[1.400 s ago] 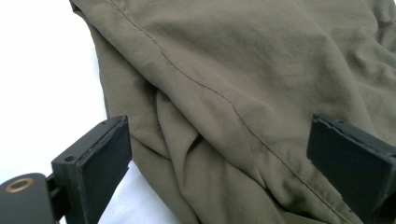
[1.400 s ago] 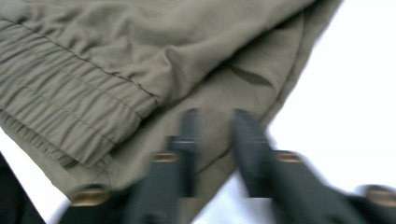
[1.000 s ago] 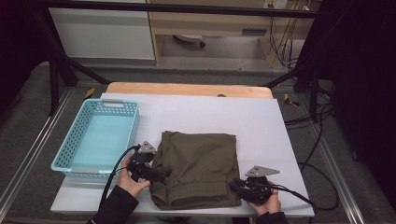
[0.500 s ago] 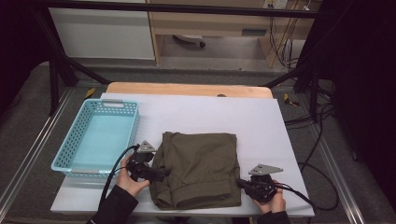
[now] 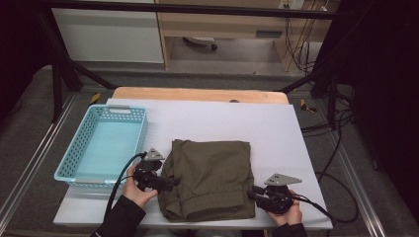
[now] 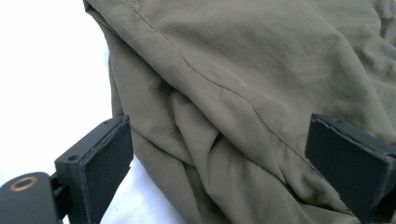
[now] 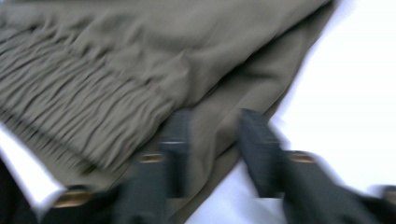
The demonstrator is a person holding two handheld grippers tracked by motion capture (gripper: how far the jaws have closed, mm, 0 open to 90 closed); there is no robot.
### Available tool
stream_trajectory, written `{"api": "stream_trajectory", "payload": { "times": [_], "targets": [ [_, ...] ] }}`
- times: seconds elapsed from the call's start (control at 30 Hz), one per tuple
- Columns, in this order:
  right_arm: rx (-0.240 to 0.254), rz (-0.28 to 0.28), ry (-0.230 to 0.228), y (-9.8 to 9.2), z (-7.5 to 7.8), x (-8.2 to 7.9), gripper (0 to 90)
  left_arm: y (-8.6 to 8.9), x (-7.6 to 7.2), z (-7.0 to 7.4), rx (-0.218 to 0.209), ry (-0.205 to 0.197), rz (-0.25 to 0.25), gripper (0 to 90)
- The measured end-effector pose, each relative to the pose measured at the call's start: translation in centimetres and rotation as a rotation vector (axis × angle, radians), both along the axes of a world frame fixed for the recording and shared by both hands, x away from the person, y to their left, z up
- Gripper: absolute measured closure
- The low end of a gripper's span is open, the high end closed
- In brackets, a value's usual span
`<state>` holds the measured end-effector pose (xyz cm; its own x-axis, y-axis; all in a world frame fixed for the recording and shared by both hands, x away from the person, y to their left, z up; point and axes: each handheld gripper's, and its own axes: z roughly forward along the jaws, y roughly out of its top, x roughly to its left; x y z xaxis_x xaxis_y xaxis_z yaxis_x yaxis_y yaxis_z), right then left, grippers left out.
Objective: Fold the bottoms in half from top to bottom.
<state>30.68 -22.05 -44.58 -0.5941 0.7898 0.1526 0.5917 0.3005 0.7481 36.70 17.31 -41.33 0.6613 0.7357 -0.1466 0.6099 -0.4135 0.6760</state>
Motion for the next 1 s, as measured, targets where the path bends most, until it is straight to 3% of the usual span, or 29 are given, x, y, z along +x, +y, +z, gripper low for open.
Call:
{"api": "stream_trajectory", "payload": {
  "times": [0.07,0.13,0.33,0.7,1.0],
  "targets": [
    [0.014,0.002,-0.049,-0.1,-0.1,0.2,42.5,0.0,0.1,0.0,-0.001,-0.001,0.001,7.6],
    [0.027,0.009,-0.067,-0.1,-0.2,0.5,36.4,0.0,0.2,0.1,0.003,0.002,-0.003,7.5],
    [0.051,0.011,-0.075,-0.1,-0.1,1.7,17.6,-0.4,0.6,0.6,0.012,-0.001,-0.015,5.9],
    [0.082,-0.012,-0.068,-0.2,0.5,2.3,1.9,-2.0,1.8,2.1,0.012,-0.028,-0.051,3.5],
    [0.085,-0.009,-0.064,-0.2,0.5,2.0,0.3,-2.6,3.3,2.3,0.005,-0.023,-0.05,2.5]
  ]
}}
